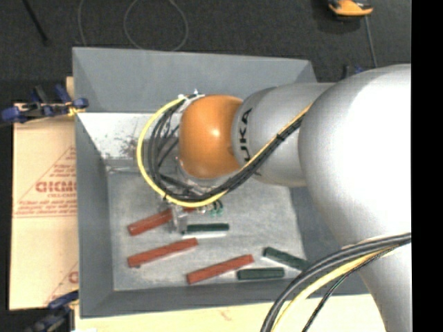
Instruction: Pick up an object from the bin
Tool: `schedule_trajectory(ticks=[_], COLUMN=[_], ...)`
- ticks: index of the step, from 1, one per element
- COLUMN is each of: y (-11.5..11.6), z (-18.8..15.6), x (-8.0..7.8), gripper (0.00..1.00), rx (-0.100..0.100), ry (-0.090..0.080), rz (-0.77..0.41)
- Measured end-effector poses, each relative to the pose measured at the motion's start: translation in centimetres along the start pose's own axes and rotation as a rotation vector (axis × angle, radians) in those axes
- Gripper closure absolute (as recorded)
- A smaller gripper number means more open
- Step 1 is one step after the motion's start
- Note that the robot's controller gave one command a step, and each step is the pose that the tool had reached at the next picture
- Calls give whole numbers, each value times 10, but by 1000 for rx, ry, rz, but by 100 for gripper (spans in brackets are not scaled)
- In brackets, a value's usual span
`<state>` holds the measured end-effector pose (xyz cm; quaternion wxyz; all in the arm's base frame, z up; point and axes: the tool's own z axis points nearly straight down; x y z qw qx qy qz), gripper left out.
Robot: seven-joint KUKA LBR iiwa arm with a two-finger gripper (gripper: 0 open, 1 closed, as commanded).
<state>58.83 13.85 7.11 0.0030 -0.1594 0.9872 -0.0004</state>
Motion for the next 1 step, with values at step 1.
schedule_trajectory(ticks=[1], y=[33], z=[-164], x=[58], gripper=[100], rx=[0], ry=[-4], rz=[-23])
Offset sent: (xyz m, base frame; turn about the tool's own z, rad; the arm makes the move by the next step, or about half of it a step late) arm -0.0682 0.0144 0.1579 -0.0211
